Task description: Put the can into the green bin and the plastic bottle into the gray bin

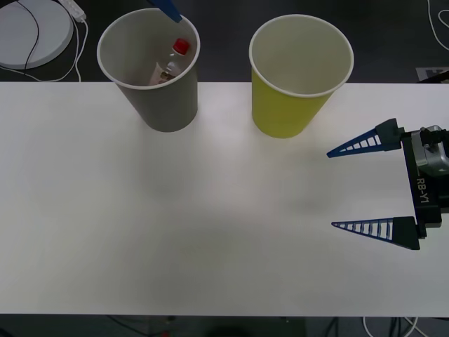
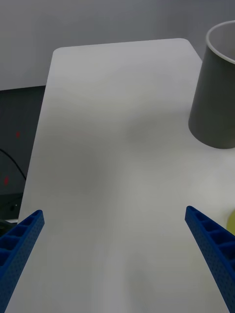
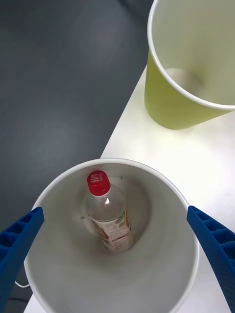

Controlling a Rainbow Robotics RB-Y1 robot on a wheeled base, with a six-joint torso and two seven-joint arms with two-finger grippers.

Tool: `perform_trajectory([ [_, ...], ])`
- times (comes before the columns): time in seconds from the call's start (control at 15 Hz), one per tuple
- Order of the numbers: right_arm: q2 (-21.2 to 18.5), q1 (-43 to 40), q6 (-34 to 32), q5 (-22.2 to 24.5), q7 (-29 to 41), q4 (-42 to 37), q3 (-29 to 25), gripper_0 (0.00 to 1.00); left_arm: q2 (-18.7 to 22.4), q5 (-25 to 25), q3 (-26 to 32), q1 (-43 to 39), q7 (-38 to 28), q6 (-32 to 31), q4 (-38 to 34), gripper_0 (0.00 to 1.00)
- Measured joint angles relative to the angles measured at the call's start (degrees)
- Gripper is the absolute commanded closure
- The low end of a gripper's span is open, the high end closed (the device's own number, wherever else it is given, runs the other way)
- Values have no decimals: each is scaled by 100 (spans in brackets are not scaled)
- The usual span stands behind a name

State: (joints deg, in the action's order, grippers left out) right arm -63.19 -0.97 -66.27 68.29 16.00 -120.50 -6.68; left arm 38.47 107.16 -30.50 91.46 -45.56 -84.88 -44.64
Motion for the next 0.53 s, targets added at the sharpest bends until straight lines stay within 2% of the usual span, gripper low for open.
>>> perform_trajectory([
  [0.27, 0, 0, 0, 0, 0, 0, 0, 0, 172, -297, 0, -212, 54, 0, -192, 0],
  [0.53, 0, 0, 0, 0, 0, 0, 0, 0, 715, -715, 1, -705, 13, -1, -986, 0],
])
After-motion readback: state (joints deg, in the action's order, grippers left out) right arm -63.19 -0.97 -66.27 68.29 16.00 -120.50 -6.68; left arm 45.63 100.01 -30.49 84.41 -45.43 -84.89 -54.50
